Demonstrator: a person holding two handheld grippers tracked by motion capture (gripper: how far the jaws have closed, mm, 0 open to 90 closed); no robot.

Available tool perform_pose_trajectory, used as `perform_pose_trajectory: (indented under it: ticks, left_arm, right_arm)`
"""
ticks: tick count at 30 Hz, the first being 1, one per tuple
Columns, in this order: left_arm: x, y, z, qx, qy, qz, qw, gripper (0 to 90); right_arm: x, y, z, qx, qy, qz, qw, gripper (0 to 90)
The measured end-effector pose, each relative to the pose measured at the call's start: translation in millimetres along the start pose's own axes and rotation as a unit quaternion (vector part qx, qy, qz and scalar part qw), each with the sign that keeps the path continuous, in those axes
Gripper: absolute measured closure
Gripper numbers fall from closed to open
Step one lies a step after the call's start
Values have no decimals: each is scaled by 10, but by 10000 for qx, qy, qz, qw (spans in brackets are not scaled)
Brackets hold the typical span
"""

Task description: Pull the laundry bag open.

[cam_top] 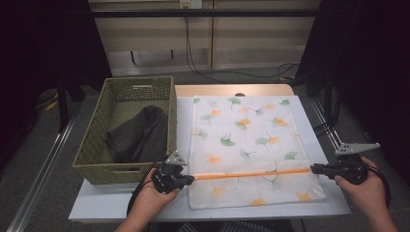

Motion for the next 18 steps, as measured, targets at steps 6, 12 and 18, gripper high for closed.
perform_pose_trajectory:
  ticks: [6,12,18]
  left_arm:
    - [-87,-56,-31,46,-45,-72,10000,900]
    - [-112,-82,-39,37,-12,-151,9999,900]
    - [-135,-114,-29,65,-69,-221,9997,900]
  right_arm:
    - [-19,10,27,11,-26,30,10000,870]
    - [-33,13,48,64,-90,99,9999,870]
    - [-56,41,87,56,-116,117,9998,870]
Point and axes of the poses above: each handheld gripper's, and its own axes: z roughly forward along the jaws, x roughly out of its top, y roughly to its right, the point moved 5 cm from there along z, roughly forward along the jaws, and after that the axes turned 4 degrees about -y, right-handed, at the moved point
